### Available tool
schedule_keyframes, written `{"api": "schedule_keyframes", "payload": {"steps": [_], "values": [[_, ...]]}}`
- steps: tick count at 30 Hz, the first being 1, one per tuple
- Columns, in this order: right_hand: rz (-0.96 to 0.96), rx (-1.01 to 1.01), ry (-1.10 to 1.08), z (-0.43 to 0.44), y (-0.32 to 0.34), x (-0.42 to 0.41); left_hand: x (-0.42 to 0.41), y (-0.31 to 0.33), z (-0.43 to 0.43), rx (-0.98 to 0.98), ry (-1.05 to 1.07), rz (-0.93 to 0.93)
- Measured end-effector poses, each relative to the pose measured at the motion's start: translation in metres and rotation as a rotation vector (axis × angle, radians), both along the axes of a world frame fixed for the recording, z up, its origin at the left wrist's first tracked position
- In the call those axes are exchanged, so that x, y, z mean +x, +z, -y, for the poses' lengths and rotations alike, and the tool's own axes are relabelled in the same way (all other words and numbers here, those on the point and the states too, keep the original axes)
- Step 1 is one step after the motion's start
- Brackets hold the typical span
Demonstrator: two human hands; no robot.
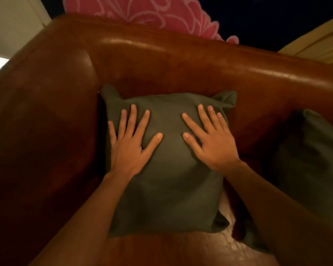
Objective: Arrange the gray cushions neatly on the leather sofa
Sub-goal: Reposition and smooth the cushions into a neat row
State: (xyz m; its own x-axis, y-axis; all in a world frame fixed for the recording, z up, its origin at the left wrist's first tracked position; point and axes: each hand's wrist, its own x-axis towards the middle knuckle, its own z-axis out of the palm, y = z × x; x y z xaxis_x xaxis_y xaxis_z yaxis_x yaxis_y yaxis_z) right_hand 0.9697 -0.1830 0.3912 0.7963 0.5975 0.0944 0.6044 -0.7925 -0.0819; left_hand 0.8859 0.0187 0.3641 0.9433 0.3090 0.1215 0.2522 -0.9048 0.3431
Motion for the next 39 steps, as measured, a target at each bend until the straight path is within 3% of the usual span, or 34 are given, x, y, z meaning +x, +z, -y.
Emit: {"api": "schedule_keyframes", "payload": {"steps": [4, 8, 14, 16, 19, 22, 27, 39], "values": [[-0.043, -0.035, -0.159, -0.001, 0.000, -0.004, -0.001, 0.007, -0.002, -0.025, -0.014, -0.002], [-0.011, 0.067, -0.225, -0.001, 0.007, -0.016, -0.006, 0.020, 0.011, 0.013, -0.101, 0.129], [-0.488, 0.273, -0.444, 0.023, 0.003, -0.026, -0.014, 0.014, -0.009, -0.128, 0.061, 0.015], [-0.577, 0.328, -0.432, 0.024, 0.005, -0.020, -0.015, 0.011, -0.016, -0.274, 0.182, 0.033], [-0.650, 0.527, -0.485, 0.015, 0.008, -0.013, -0.008, 0.010, -0.018, -0.726, 0.438, 0.030], [-0.652, 0.694, -0.614, 0.000, 0.011, -0.005, 0.002, 0.014, -0.011, -0.861, 0.520, 0.071], [-0.464, 0.681, -0.705, -0.020, 0.011, -0.013, -0.003, 0.016, 0.001, -0.890, 0.533, 0.164], [-0.207, 0.987, -0.621, -0.022, 0.065, -0.024, -0.012, 0.074, -0.008, -0.881, 0.393, 0.455]]}}
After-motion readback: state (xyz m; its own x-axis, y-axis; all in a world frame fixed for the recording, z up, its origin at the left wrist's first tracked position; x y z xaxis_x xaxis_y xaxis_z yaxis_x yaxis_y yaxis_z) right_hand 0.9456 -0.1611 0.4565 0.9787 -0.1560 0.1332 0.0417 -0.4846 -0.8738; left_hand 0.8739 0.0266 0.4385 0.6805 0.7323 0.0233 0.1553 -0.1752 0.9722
